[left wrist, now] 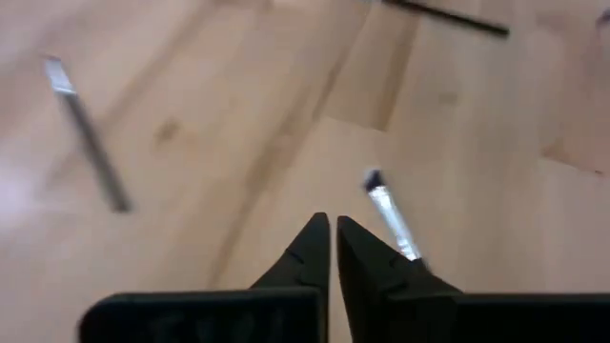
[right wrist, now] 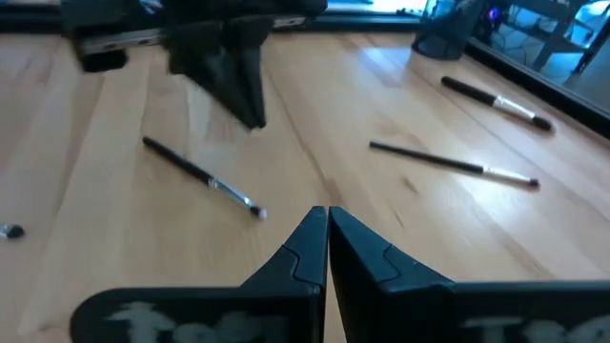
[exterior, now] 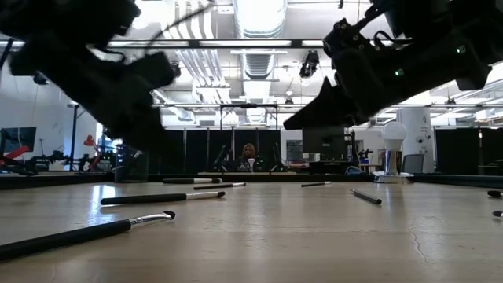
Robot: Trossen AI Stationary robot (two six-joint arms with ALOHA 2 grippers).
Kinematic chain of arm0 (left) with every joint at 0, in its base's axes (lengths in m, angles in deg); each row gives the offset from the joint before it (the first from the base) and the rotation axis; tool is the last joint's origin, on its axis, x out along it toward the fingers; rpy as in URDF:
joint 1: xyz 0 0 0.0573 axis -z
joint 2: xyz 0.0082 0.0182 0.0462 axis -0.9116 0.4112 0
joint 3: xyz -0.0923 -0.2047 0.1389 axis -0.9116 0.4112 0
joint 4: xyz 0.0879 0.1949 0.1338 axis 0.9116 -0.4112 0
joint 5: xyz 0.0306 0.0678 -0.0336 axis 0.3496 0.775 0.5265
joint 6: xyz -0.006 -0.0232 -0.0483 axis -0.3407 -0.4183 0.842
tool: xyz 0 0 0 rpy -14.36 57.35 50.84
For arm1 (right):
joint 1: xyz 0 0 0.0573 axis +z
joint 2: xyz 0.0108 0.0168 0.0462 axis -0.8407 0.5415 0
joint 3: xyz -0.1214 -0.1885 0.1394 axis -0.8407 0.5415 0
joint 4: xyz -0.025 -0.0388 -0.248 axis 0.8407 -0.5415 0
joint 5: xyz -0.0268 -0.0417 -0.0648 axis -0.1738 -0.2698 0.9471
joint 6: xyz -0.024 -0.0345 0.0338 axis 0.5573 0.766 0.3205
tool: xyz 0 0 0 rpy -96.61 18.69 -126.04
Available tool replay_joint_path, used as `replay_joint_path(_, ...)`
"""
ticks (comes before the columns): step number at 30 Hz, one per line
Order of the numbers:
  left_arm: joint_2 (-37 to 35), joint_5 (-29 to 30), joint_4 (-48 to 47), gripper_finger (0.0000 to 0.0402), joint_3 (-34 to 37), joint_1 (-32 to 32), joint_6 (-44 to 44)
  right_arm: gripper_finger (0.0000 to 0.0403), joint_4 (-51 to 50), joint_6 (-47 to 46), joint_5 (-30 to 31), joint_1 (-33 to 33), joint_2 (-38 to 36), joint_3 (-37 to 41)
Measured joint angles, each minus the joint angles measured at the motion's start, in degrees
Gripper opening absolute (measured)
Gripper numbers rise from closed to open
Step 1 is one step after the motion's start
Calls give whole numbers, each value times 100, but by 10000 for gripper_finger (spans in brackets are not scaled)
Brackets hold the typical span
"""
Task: Pick & Place Makeup Supplies
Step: Put the makeup brush into the makeup holder
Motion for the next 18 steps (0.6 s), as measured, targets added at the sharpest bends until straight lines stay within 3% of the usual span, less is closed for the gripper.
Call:
replay_joint_path(9, 1370, -344, -1179, 109, -1674, -221, 306, 8, -38, 133, 33, 0, 0, 17)
replay_joint_path(18, 1839, -421, -1544, 126, -2267, -466, 508, 8, -38, 180, 48, 0, 0, 33)
